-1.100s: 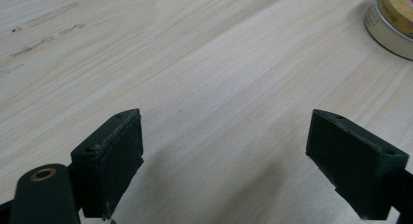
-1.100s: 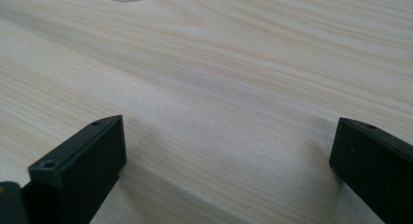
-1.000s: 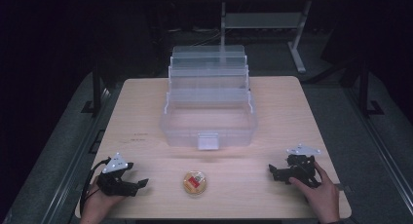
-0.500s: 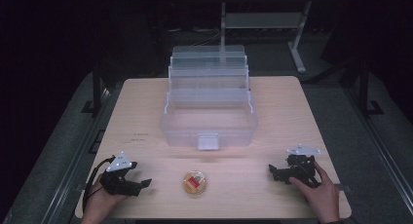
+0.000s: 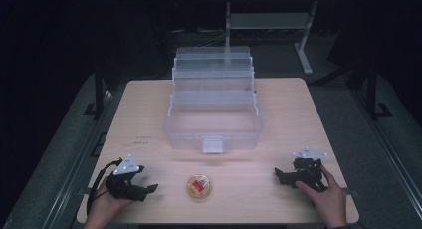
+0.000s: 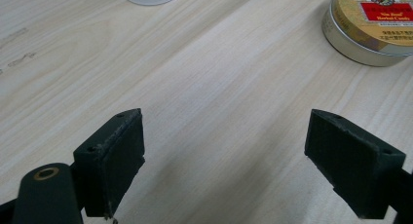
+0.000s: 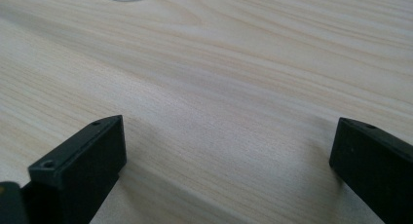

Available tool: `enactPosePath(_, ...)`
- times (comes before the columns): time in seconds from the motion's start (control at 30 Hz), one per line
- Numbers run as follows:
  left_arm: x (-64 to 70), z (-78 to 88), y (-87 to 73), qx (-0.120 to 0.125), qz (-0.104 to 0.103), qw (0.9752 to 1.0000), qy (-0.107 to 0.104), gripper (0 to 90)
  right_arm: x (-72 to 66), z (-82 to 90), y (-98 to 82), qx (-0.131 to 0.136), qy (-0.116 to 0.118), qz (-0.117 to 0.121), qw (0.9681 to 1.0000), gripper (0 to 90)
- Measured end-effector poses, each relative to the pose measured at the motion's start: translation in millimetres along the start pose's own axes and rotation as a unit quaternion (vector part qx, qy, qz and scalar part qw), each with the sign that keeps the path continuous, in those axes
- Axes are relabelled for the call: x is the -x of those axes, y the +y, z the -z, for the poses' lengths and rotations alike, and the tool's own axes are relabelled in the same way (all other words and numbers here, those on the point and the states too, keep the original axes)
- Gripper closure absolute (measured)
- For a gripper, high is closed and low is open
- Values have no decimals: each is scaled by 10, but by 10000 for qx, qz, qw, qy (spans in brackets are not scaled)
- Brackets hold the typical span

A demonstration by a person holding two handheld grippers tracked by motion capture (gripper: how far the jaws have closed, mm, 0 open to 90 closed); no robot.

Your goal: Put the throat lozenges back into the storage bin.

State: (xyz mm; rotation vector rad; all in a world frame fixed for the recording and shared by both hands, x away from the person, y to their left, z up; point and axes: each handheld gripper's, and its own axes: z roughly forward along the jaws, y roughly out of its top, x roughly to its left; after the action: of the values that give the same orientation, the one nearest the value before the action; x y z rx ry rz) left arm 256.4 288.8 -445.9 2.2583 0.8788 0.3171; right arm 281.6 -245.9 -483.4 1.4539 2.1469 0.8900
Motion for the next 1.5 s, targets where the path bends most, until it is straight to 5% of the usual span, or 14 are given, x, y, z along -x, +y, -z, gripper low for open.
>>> enactPosePath(1.5, 242, -111, 342, -362, -443, 9973, -457, 143, 1, -2, -1, 10, -1, 3, 10000, 0)
